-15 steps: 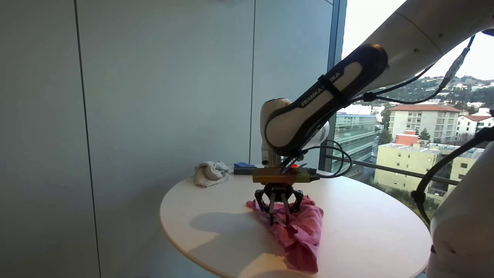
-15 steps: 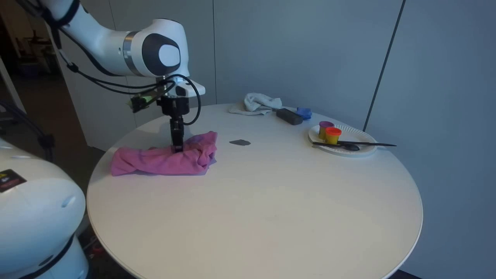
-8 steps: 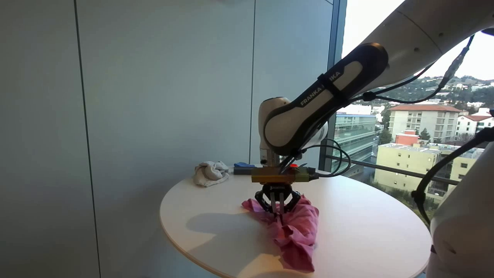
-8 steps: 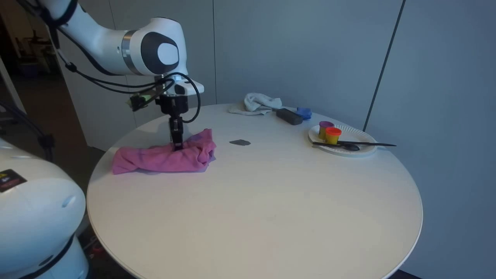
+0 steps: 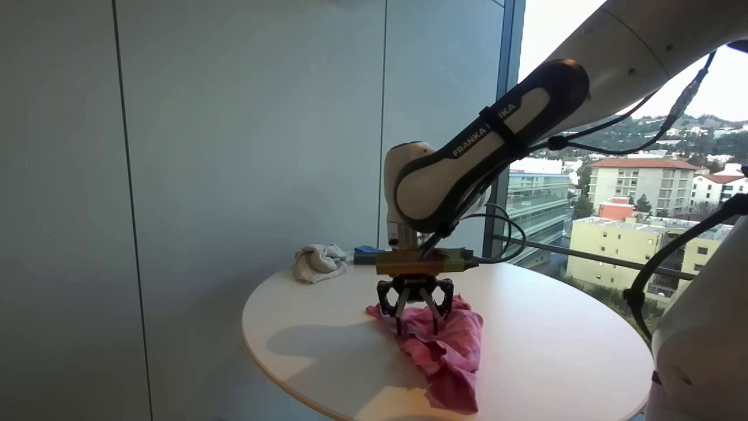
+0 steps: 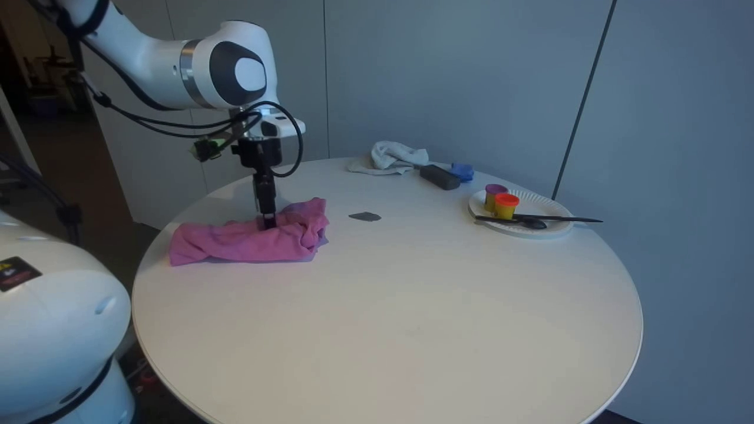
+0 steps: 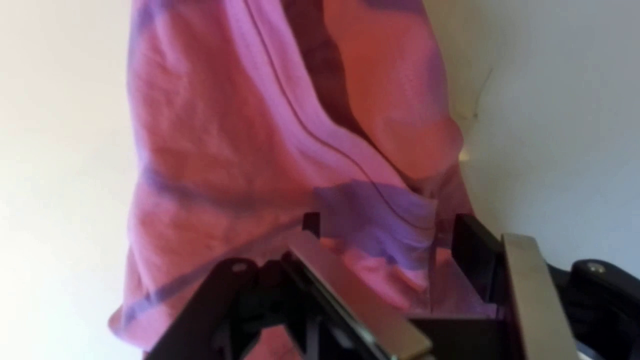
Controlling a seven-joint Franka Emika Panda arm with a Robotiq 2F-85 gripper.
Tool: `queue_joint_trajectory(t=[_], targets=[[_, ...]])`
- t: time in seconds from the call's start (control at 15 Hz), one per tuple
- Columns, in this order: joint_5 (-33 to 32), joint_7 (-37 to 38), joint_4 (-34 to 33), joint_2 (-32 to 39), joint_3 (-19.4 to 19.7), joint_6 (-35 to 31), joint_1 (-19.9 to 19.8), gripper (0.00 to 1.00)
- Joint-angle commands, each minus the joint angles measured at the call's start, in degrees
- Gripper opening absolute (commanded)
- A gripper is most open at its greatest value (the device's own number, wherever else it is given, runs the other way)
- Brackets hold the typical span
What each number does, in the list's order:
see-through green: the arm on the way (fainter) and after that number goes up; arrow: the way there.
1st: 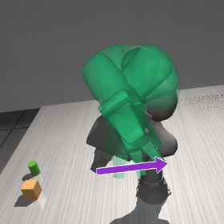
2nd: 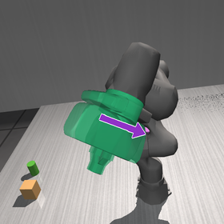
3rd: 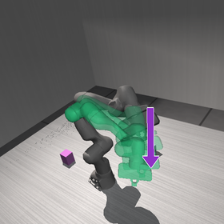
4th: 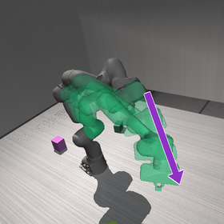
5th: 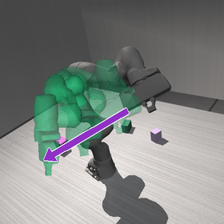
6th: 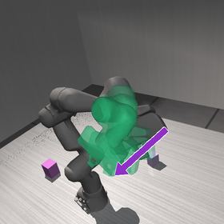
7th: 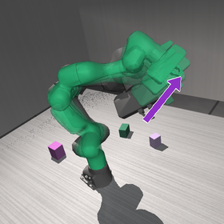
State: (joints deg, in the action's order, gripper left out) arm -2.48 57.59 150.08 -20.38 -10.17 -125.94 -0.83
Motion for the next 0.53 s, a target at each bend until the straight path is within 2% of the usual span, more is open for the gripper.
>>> queue_joint_trajectory(t=[0.0, 0.07, 0.47], targets=[[-1.3, 0.7, -1.2, -0.3, -0.4, 2.0, 0.2, 0.49], [-1.5, 0.8, -1.2, -0.2, -0.5, 2.2, 0.2, 0.48], [-3.6, 1.7, -1.6, -0.3, -1.4, 3.9, 0.1, 0.07]])
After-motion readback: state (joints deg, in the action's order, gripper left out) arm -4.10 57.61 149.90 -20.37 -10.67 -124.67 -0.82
